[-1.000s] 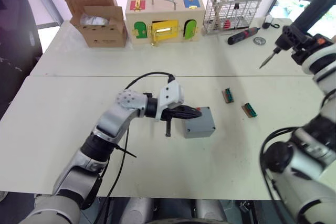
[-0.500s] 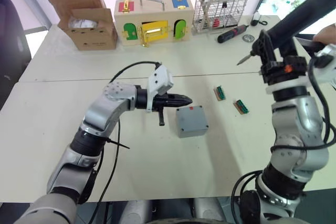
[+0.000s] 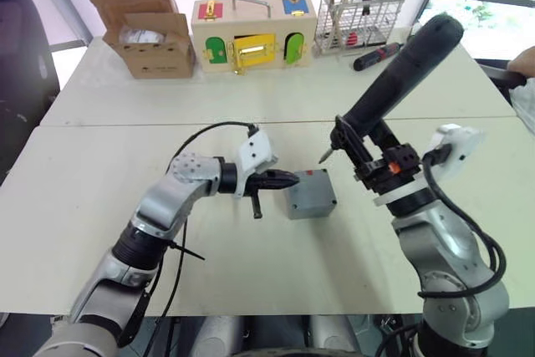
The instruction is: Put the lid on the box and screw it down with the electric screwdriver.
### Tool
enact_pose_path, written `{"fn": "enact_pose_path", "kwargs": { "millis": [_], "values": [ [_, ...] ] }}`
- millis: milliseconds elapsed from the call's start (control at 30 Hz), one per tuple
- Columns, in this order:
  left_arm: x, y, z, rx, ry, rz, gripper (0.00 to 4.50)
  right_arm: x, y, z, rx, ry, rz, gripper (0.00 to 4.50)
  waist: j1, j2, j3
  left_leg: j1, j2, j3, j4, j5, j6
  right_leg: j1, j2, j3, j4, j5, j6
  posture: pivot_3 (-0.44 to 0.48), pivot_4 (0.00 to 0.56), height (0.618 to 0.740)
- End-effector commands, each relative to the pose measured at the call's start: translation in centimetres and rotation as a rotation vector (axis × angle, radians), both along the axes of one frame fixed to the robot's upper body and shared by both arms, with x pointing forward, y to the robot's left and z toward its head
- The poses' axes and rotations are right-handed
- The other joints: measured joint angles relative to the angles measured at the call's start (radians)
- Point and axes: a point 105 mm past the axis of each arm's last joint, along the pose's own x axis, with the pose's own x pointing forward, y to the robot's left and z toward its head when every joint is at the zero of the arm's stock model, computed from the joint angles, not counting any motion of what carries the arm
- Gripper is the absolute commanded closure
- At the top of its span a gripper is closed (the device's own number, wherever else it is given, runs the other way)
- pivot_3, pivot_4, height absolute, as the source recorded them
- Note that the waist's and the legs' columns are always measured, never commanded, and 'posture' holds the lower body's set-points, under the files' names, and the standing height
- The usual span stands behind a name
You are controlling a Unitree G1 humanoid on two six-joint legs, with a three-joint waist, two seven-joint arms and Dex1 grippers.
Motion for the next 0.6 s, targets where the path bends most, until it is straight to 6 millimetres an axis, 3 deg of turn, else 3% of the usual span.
{"fn": "enact_pose_path", "kwargs": {
  "millis": [33,300,600],
  "values": [
    [-0.6,-0.7,0.7,0.007,-0.071,-0.041,4.50,-0.8,0.1,1.5,-0.005,-0.090,0.008,2.64,0.000,0.000,0.000,0.000,0.000,0.000,0.000,0.000,0.000,0.000,0.000,0.000,0.000,0.000,0.000,0.000,0.150,0.737],
    [-0.8,-0.9,-0.8,0.080,-0.084,-0.075,4.50,-0.5,-0.6,0.5,-0.042,-0.063,-0.015,2.64,-0.001,0.000,0.000,0.000,0.000,0.000,0.000,0.000,0.000,0.000,0.000,0.000,-0.001,0.000,0.000,0.000,0.150,0.737],
    [-0.9,-1.2,-0.9,0.073,-0.090,-0.085,4.50,-0.2,-1.1,-0.1,-0.070,-0.044,-0.024,2.64,0.000,0.000,0.000,0.001,0.000,0.000,0.000,0.000,0.000,0.001,0.000,0.000,-0.001,0.000,0.000,0.000,0.150,0.737]
  ]
}}
